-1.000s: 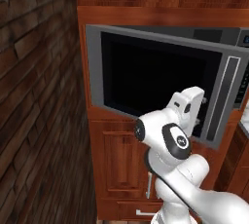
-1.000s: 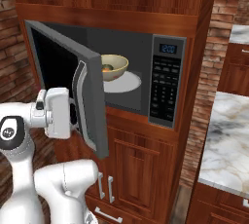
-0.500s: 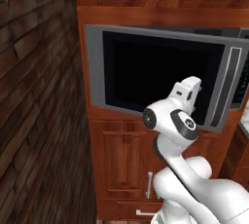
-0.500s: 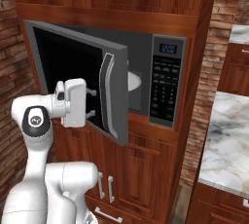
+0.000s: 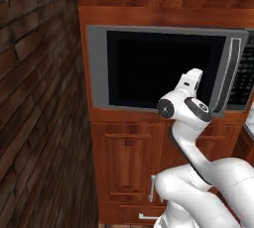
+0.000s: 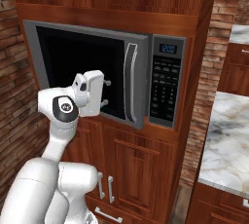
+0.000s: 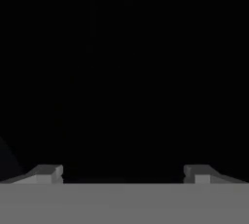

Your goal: Place the bowl containing the squash and carrot in the microwave. Close the microwave door and press the start button to microwave the meal.

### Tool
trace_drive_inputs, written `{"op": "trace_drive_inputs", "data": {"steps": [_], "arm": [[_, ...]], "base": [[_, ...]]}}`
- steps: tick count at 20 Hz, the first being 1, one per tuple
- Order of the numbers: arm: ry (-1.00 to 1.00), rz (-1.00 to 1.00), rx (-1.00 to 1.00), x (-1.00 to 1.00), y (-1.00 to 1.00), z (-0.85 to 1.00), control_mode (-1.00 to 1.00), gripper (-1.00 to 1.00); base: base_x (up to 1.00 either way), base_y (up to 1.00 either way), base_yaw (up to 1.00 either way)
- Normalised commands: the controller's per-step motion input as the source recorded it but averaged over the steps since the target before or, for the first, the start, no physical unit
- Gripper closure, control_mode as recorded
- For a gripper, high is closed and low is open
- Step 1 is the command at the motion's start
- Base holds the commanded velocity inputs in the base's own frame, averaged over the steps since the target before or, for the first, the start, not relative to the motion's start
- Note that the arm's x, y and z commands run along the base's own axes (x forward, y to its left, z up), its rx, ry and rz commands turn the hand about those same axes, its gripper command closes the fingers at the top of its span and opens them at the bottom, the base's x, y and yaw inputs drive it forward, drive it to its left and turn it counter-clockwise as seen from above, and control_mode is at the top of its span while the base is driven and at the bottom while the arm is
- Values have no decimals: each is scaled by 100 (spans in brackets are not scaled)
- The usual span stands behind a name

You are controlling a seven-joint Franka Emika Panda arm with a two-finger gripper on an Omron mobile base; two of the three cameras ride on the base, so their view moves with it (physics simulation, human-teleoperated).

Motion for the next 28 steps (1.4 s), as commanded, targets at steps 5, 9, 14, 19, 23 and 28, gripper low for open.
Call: {"op": "trace_drive_inputs", "data": {"steps": [5, 9, 14, 19, 23, 28], "arm": [[0, 12, 3, 77, -8, 0, -100, -100], [0, 13, 2, 73, -5, 0, -100, -100], [0, 14, 2, 65, -11, 0, -100, -100], [2, 13, 0, -38, -33, -3, -100, -100], [3, 17, 0, -94, -19, 32, -100, -100], [9, 16, 0, -95, -12, 63, -100, -100]], "base": [[0, 0, 0], [0, 0, 0], [0, 0, 0], [0, 0, 0], [0, 0, 0], [0, 0, 0]]}}
